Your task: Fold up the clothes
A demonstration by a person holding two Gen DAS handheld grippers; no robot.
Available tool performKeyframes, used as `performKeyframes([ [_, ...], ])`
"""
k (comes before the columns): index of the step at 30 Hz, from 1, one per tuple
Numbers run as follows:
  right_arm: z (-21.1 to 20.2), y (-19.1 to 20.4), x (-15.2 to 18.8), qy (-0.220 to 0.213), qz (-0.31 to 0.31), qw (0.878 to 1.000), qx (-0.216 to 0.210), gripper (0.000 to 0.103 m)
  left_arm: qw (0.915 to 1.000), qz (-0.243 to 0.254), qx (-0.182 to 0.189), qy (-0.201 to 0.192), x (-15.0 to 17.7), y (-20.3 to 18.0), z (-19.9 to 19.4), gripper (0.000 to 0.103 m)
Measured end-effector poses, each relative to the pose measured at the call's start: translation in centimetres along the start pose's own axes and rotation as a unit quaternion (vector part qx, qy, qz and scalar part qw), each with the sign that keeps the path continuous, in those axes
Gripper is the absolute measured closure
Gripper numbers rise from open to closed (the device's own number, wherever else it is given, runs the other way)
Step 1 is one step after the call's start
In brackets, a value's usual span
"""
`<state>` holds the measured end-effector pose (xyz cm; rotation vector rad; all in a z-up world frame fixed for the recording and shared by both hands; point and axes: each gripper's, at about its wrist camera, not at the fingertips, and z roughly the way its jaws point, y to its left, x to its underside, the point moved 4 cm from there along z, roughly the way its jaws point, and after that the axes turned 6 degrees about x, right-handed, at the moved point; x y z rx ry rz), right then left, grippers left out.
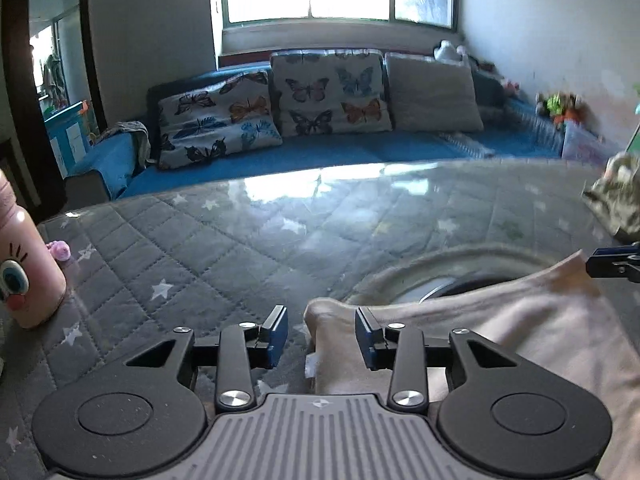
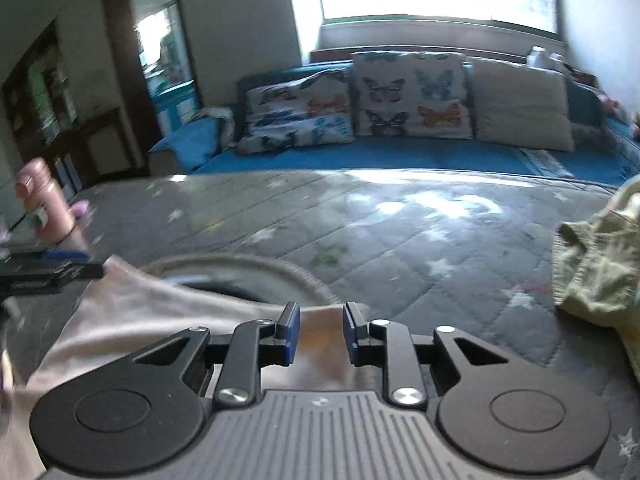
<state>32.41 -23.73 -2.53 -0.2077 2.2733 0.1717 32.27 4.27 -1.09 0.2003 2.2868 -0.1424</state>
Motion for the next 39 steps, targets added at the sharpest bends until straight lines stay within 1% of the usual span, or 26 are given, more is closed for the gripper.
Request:
performKeyframes([
  [1, 0.1, 0.3, 0.1, 0.002, -0.006, 1.0, -0.002, 0.074, 1.0, 0.001, -0.005, 0.006, 0.1, 0.0, 0.4, 0.064],
  [2, 0.4, 0.7, 0.3, 0.006, -0.014, 1.0, -0.004, 0.072, 0.9999, 0.0, -0.014, 0.01, 0.2, 0.3, 0.8, 0.066],
  [4, 0.9, 1.2, 0.5, 0.014, -0.025, 1.0, -0.008, 0.071, 0.9995, -0.003, -0.025, 0.016, 0.3, 0.8, 1.4, 0.067],
  [7, 1.8, 1.6, 0.8, 0.023, -0.029, 0.999, -0.006, 0.069, 0.9993, -0.002, -0.035, 0.011, 0.5, 1.4, 1.6, 0.067],
  [9, 2.4, 1.5, 0.9, 0.027, -0.027, 0.999, -0.005, 0.069, 0.9985, 0.008, -0.053, 0.008, 0.4, 1.6, 1.7, 0.069],
  [12, 2.5, 1.8, 0.8, 0.025, -0.022, 0.999, -0.002, 0.068, 0.9986, 0.002, -0.051, 0.009, 0.4, 1.9, 1.8, 0.069],
  [15, 2.2, 2.9, 0.9, 0.022, -0.032, 0.999, -0.008, 0.064, 0.9985, 0.008, -0.053, 0.011, 0.4, 1.8, 1.8, 0.067],
  [20, 1.3, 6.3, 1.6, 0.025, -0.067, 0.997, -0.04, 0.062, 0.9985, 0.009, -0.052, 0.014, 0.3, 2.0, 1.8, 0.066],
  [22, 0.8, 8.2, 1.8, 0.029, -0.086, 0.994, -0.06, 0.062, 0.9984, 0.015, -0.052, 0.014, 0.3, 1.9, 1.9, 0.066],
  [28, -0.5, 15.1, 3.4, 0.035, -0.157, 0.979, -0.125, 0.061, 0.9983, 0.016, -0.054, 0.015, 0.4, 1.9, 2.0, 0.064],
  [31, -1.1, 18.0, 4.5, 0.037, -0.18, 0.971, -0.15, 0.061, 0.9982, 0.015, -0.056, 0.014, 0.4, 2.0, 2.0, 0.061],
  [35, -2.8, 21.3, 6.4, 0.031, -0.231, 0.957, -0.175, 0.061, 0.9982, 0.014, -0.057, 0.013, 0.4, 2.1, 2.0, 0.057],
  [37, -3.8, 22.4, 7.2, 0.018, -0.254, 0.95, -0.179, 0.061, 0.9981, 0.011, -0.059, 0.012, 0.4, 2.3, 2.1, 0.055],
  [39, -5.1, 23.3, 8.0, 0.017, -0.268, 0.944, -0.194, 0.061, 0.9981, 0.01, -0.059, 0.012, 0.4, 2.3, 2.1, 0.054],
])
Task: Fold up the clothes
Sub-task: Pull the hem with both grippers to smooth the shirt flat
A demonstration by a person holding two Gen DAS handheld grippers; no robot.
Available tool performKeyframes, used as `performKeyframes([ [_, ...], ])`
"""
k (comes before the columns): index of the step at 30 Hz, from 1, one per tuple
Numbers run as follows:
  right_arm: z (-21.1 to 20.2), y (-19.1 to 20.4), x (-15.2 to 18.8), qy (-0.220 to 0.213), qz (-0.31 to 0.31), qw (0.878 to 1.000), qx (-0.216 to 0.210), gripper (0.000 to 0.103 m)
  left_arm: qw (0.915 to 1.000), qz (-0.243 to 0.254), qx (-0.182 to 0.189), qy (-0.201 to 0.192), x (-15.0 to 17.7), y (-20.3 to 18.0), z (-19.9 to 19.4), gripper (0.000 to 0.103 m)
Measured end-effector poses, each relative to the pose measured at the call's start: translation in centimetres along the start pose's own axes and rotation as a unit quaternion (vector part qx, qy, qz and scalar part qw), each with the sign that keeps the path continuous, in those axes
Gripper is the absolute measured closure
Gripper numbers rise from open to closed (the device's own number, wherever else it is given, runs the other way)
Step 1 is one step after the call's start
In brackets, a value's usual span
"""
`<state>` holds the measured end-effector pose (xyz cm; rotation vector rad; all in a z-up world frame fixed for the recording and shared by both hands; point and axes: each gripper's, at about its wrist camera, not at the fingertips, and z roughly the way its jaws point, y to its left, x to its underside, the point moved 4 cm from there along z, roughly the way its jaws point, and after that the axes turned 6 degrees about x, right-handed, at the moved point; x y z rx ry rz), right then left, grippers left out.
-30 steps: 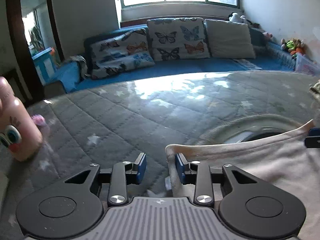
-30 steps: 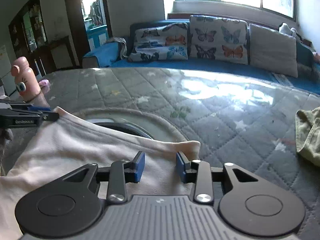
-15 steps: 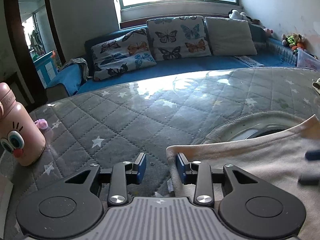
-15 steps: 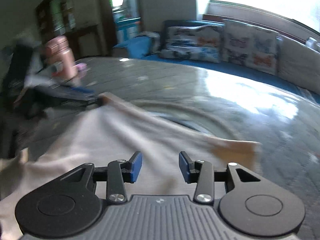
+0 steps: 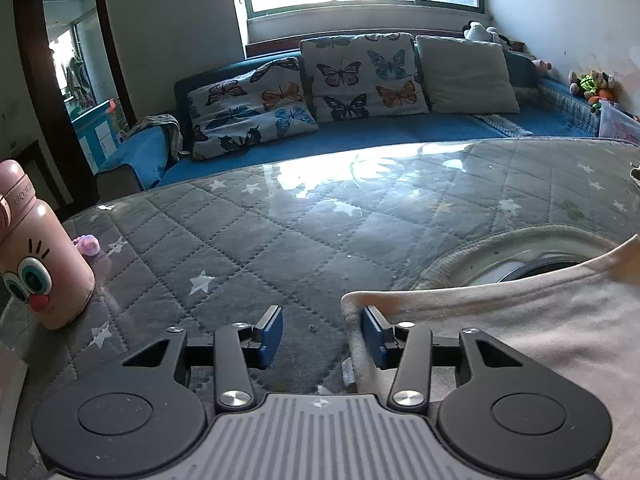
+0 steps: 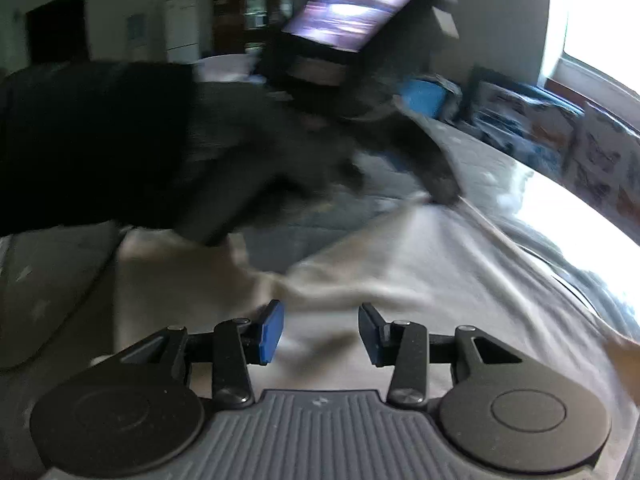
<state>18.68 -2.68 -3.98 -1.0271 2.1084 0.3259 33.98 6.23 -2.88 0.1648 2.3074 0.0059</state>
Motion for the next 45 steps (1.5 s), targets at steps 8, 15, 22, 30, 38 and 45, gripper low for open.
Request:
performKeyframes([
  [8, -3.3, 3.6, 1.6, -0.023, -0.027, 0.999, -0.006, 0.061, 1.0, -0.002, -0.002, -0.001, 0.0, 0.3, 0.0, 0.05],
  [15, -4.5, 5.6, 3.0, -0.009, -0.048, 0.998, -0.039, 0.061, 1.0, -0.002, -0.007, -0.003, 0.0, 0.3, 0.1, 0.045],
  [22, -5.8, 6.9, 3.7, -0.015, -0.061, 0.997, -0.05, 0.061, 0.9999, -0.007, -0.006, -0.005, 0.2, 0.4, -0.9, 0.045],
  [30, -8.2, 2.6, 4.6, -0.002, 0.021, 1.0, -0.013, 0.052, 0.9992, 0.005, 0.023, -0.033, 1.5, -1.1, -5.9, 0.037],
  [38, -12.3, -3.3, 8.7, 0.012, 0.132, 0.989, 0.065, 0.052, 0.9946, 0.047, 0.08, -0.045, 6.0, -5.6, -11.7, 0.034],
  [45, -15.1, -4.6, 13.0, 0.039, 0.163, 0.981, 0.098, 0.052, 0.9864, 0.116, 0.106, -0.048, 9.8, -10.9, -14.5, 0.034],
])
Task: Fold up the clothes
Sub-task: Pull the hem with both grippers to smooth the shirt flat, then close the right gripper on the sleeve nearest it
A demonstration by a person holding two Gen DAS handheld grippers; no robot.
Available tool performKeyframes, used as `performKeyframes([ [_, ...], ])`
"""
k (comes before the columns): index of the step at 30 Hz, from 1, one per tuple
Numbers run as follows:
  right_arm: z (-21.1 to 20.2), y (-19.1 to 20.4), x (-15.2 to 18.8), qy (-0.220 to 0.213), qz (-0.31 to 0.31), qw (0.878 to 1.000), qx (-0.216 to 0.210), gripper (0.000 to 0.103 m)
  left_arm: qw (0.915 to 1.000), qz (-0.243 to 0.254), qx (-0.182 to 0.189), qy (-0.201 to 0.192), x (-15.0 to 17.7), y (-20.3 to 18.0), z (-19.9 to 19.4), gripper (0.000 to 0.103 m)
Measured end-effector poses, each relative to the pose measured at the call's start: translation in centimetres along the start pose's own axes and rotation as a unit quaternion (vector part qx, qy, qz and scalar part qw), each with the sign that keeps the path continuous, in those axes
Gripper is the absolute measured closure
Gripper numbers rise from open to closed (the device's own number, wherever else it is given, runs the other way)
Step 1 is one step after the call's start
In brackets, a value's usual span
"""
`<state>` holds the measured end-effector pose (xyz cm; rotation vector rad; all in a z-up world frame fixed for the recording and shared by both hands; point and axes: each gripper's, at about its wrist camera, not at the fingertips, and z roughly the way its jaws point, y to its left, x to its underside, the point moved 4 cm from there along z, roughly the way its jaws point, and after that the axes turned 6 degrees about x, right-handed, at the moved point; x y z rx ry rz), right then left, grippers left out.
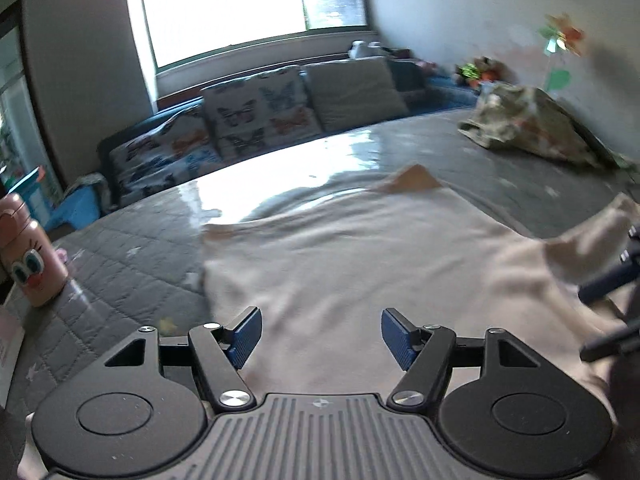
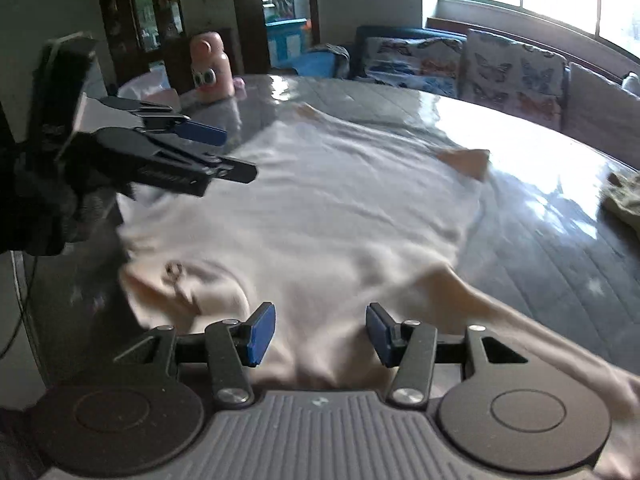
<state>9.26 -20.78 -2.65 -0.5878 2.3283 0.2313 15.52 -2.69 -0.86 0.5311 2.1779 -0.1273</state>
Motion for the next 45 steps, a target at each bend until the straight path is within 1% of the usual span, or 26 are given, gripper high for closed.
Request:
performKeyframes([
  [3, -0.9, -0.7, 1.1, 0.002, 0.019, 1.0, 0.002, 0.052, 0.9999, 0.007, 0.014, 0.002, 0.0, -2.1, 0.1, 0.034],
  [6, -2.0, -1.3, 1.8, -0.007, 0.043, 0.999, 0.002, 0.052, 0.9995, 0.014, 0.028, 0.0, 0.0, -4.1, 0.2, 0.034],
  [9, -3.5, -2.5, 2.4, -0.023, 0.073, 0.997, 0.015, 0.052, 0.9988, 0.022, 0.043, -0.005, -0.1, -6.0, 0.3, 0.033],
  [11, -4.8, -3.8, 3.1, -0.034, 0.097, 0.994, 0.042, 0.052, 0.9982, 0.033, 0.05, -0.008, -0.1, -7.3, 0.3, 0.033],
  [14, -6.1, -6.0, 4.3, -0.043, 0.126, 0.987, 0.095, 0.052, 0.9969, 0.045, 0.062, -0.014, 0.1, -9.0, 0.0, 0.032],
  [16, -6.8, -7.8, 5.3, -0.045, 0.152, 0.978, 0.135, 0.052, 0.9961, 0.049, 0.072, -0.014, 0.3, -9.7, -0.1, 0.031],
  [18, -7.4, -9.7, 6.4, -0.046, 0.179, 0.967, 0.175, 0.052, 0.9955, 0.056, 0.075, -0.013, 0.5, -10.5, -0.1, 0.031],
  [19, -7.7, -10.7, 7.0, -0.046, 0.194, 0.96, 0.197, 0.052, 0.9952, 0.06, 0.077, -0.013, 0.7, -10.8, -0.1, 0.031],
  [22, -8.5, -13.6, 8.7, -0.047, 0.243, 0.937, 0.244, 0.052, 0.9944, 0.065, 0.083, -0.011, 1.0, -11.2, 0.0, 0.031],
  [24, -8.7, -15.0, 9.5, -0.048, 0.265, 0.928, 0.256, 0.054, 0.994, 0.068, 0.085, -0.008, 1.2, -11.4, 0.1, 0.031],
  [26, -8.5, -16.0, 9.9, -0.046, 0.282, 0.924, 0.256, 0.055, 0.9939, 0.07, 0.085, -0.004, 1.4, -11.6, 0.2, 0.031],
  [27, -8.3, -16.4, 10.0, -0.045, 0.288, 0.922, 0.256, 0.059, 0.9939, 0.069, 0.086, -0.003, 1.5, -11.6, 0.2, 0.031],
  [30, -7.5, -16.9, 10.3, -0.038, 0.292, 0.92, 0.259, 0.064, 0.994, 0.069, 0.085, 0.0, 1.7, -11.6, 0.2, 0.03],
  [31, -7.2, -16.9, 10.2, -0.037, 0.287, 0.92, 0.264, 0.068, 0.994, 0.069, 0.085, 0.0, 1.8, -11.6, 0.2, 0.03],
  [32, -7.0, -16.8, 10.0, -0.038, 0.281, 0.92, 0.269, 0.081, 0.994, 0.069, 0.085, 0.0, 1.8, -11.6, 0.2, 0.03],
  [33, -6.8, -16.9, 9.9, -0.038, 0.278, 0.92, 0.274, 0.091, 0.994, 0.068, 0.086, 0.0, 1.8, -11.6, 0.2, 0.03],
  [35, -6.8, -17.1, 9.5, -0.04, 0.273, 0.92, 0.278, 0.095, 0.9936, 0.071, 0.088, 0.001, 1.8, -11.7, 0.2, 0.03],
  [39, -7.3, -17.5, 7.8, -0.061, 0.235, 0.922, 0.302, 0.095, 0.9925, 0.081, 0.092, -0.001, 1.9, -11.9, 0.2, 0.029],
  [43, -7.6, -18.2, 4.9, -0.087, 0.188, 0.923, 0.323, 0.098, 0.9912, 0.095, 0.091, -0.003, 2.0, -12.3, 0.1, 0.029],
  [45, -6.9, -18.9, 4.2, -0.084, 0.187, 0.924, 0.323, 0.098, 0.9913, 0.096, 0.091, -0.002, 2.0, -12.3, 0.1, 0.028],
])
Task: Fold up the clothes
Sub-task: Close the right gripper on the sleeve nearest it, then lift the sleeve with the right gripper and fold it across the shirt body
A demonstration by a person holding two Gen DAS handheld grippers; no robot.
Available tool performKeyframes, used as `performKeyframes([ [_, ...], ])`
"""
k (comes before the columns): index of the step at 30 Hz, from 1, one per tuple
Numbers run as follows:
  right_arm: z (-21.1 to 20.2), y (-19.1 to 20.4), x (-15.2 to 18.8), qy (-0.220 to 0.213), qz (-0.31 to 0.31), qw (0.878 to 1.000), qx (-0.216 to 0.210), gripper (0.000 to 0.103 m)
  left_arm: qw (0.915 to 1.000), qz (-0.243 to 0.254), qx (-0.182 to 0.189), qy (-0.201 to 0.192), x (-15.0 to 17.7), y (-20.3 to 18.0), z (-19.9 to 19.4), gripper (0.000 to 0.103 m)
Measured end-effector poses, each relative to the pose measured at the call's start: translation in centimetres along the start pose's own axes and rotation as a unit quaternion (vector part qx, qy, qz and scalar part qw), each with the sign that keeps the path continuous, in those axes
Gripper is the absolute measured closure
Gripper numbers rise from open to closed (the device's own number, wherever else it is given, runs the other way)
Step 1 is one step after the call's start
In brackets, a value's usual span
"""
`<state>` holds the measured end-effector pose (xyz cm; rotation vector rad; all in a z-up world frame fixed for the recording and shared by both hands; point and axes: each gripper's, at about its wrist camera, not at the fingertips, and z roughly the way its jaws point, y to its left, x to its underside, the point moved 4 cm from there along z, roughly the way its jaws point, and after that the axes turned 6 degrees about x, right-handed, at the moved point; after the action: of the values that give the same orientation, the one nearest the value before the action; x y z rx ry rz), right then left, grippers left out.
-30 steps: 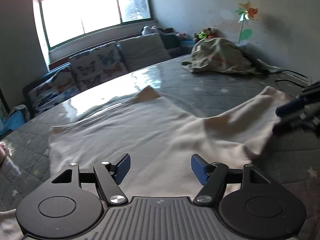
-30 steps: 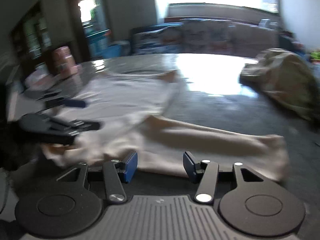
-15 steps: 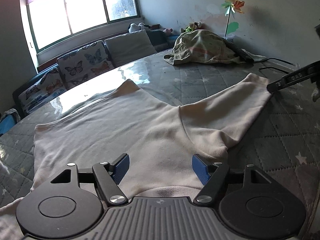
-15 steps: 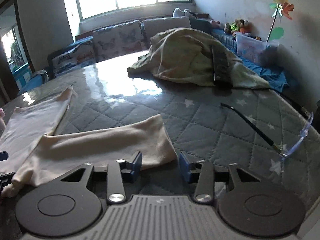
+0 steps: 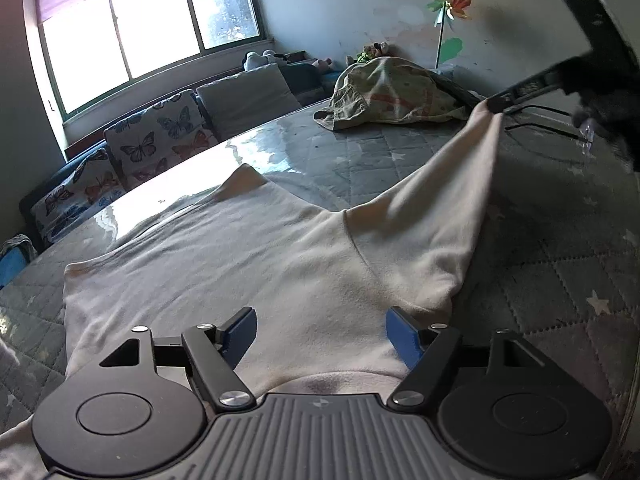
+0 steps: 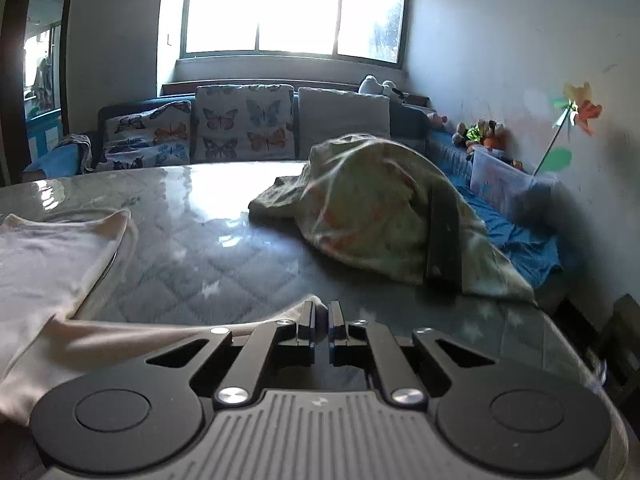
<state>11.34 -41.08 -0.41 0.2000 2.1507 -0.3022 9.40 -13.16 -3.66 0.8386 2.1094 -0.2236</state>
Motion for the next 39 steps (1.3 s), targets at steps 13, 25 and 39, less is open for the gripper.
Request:
performKeyframes([
  [13, 1.0, -2.5, 3.5, 0.062, 0.089, 0.994, -0.013, 0.075, 1.0, 0.002, 0.005, -0.003, -0.3, 0.2, -0.2, 0.027],
  [25, 2.4, -1.8, 4.2, 0.054, 0.141, 0.988, -0.033, 0.09, 0.9998, -0.011, -0.012, -0.007, -0.8, 1.2, -0.5, 0.025],
  [39, 0.0, -1.7, 1.1, 0.023, 0.127, 0.99, -0.048, 0.099, 0.9996, -0.026, -0.009, -0.002, -1.1, 1.3, 1.0, 0.025],
])
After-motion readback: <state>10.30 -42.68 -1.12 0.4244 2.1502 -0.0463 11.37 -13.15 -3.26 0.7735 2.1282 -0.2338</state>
